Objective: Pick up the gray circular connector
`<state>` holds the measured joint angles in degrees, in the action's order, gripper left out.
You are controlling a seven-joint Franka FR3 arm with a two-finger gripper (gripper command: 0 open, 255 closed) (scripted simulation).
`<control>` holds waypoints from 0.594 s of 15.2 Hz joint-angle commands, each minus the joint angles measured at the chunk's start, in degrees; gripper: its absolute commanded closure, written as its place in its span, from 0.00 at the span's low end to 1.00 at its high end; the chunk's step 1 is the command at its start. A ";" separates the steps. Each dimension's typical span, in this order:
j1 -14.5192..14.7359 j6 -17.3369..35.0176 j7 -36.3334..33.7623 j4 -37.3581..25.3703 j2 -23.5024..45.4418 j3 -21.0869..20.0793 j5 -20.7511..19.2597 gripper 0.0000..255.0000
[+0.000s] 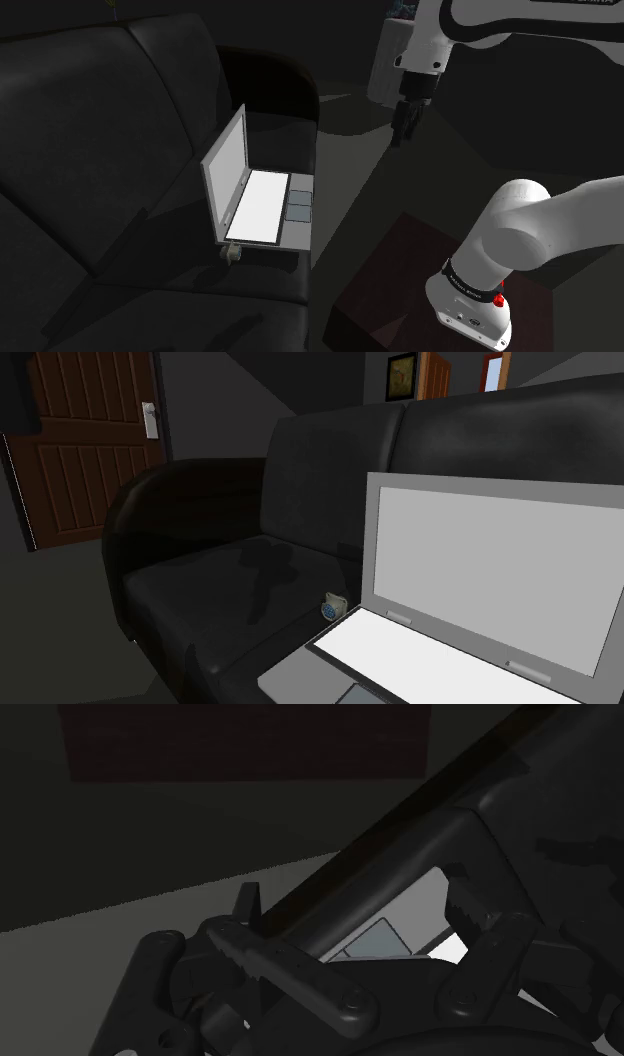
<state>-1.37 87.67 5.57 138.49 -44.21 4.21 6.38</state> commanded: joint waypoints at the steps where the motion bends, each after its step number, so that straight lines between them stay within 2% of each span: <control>1: 0.00 0.00 0.00 0.00 0.00 0.00 0.00 0.00; 9: 4.24 13.61 -4.84 2.50 8.01 -8.17 4.28 0.00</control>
<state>2.41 99.52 1.19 140.41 -36.89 -3.08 10.28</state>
